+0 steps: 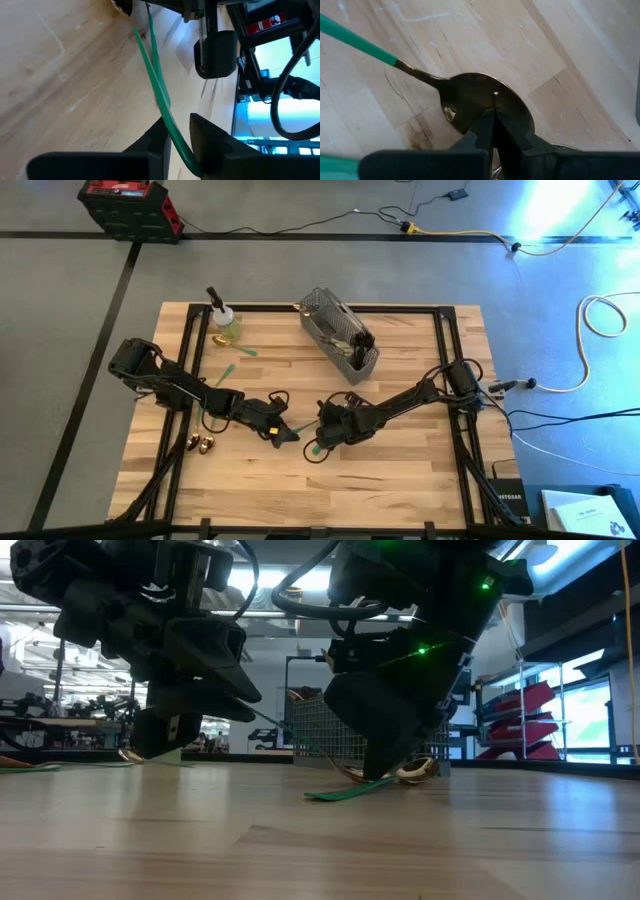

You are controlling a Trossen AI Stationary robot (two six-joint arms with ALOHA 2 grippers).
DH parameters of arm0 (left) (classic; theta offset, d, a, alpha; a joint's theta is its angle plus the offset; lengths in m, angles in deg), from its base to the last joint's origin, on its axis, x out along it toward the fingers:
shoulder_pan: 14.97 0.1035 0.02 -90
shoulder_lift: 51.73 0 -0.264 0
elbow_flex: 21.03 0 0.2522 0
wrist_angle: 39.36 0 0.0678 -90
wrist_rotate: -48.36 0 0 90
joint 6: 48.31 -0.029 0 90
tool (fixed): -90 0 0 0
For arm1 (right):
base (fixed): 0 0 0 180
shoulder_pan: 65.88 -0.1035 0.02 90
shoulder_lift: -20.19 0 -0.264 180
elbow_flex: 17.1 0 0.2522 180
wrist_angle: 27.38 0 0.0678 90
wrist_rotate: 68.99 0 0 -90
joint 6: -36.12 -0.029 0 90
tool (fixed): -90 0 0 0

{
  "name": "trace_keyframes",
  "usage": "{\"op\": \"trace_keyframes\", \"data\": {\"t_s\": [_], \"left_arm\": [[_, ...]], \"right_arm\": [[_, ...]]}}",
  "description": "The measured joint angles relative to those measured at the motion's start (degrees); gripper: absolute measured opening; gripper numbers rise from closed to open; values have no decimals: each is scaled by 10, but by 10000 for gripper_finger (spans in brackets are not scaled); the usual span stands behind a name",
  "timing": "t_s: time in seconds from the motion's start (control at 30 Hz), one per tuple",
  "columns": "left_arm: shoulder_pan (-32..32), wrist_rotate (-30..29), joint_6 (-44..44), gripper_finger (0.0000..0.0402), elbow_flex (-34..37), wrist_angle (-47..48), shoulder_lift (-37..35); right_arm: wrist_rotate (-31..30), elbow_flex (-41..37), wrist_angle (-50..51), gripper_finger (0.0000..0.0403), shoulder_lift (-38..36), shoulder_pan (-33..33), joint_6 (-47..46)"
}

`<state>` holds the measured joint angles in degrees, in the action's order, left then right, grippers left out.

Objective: Sort silverware
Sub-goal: Put the green spoon on the gray silverware organizer

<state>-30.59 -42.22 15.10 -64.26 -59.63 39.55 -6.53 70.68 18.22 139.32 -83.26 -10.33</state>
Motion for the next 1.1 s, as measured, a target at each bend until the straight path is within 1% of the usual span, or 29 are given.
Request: {"op": "trace_keyframes", "data": {"t_s": [0.13, 0.23, 0.37, 0.47, 0.57, 0.7, 0.8, 0.93, 1.0, 1.1], "left_arm": [[0, -5, -16, 21, 2, 11, 1], [2, -6, -33, 13, 2, 21, 1], [12, 0, -55, 1, 2, 37, 1], [18, 11, -69, 1, 2, 42, 1], [20, 14, -76, 3, 1, 35, 1], [20, 19, -87, 3, -1, 25, -6], [19, 27, -92, 4, -1, 24, -12], [19, 30, -99, 4, 0, 25, -31], [19, 29, -98, 3, 9, 31, -48], [22, 8, -99, 2, 24, 32, -86]], "right_arm": [[1, 0, 4, 0, 0, -4, 2], [-3, -1, 7, 3, 0, -14, 5], [-17, -1, 6, 18, 0, -28, 6], [-21, -1, 2, 41, -6, -37, 6], [-42, -1, 2, 74, -19, -50, 10], [-95, 15, 14, 118, -44, -66, 18], [-143, 28, 28, 141, -57, -78, 20], [-203, 52, 98, 151, -79, -99, 5], [-221, 64, 164, 151, -89, -112, -32], [-250, 87, 261, 151, -109, -139, -120]]}}
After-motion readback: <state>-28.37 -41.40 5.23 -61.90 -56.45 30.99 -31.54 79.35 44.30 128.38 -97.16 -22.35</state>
